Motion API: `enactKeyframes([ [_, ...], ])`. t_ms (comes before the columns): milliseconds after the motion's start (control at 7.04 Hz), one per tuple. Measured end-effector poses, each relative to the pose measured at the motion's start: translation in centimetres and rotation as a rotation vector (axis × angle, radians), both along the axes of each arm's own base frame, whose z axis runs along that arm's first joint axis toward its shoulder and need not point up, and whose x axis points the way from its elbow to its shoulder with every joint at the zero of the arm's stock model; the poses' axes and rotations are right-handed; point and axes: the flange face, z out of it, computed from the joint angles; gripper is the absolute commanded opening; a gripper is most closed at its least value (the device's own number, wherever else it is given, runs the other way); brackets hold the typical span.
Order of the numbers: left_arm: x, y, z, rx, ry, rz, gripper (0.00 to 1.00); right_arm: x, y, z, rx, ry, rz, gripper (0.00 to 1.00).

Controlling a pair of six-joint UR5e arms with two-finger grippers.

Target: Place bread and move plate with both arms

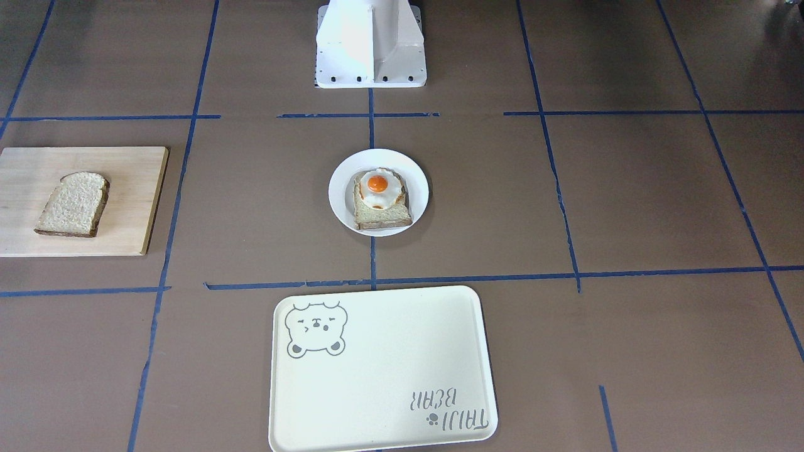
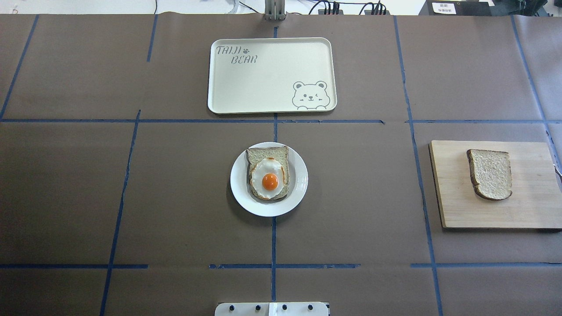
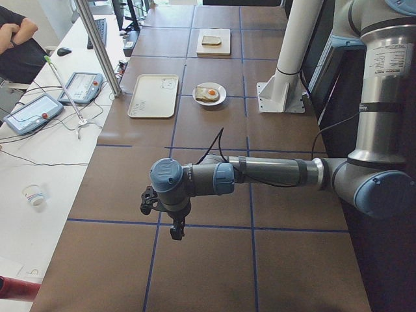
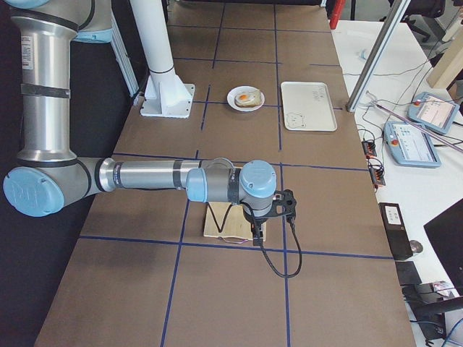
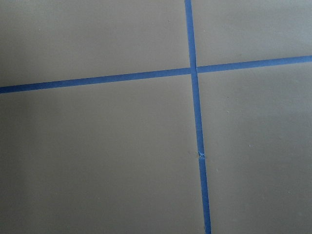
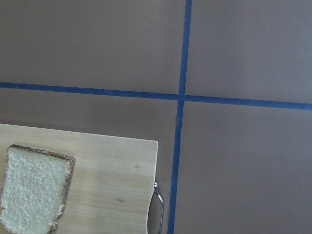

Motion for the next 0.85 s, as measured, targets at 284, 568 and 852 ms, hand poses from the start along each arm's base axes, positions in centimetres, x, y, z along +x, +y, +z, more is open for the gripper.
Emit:
enactKeyframes([
  [284,0.0,0.0,-0.2,0.009,0.0,-0.001,1.0,-1.8,-0.8,-1.6,0.004,-0.033,0.011,1.0],
  [568,0.0,0.0,-0.5,0.016,0.0,-0.002,1.0,-7.7,-1.7,-3.7,-0.001,-0.067,0.068,1.0],
  [852,0.0,0.0,-0.6,0.017,-0.001,-0.004,1.0,-14.2,-1.4,-3.3,-0.047,-0.095,0.106,1.0],
])
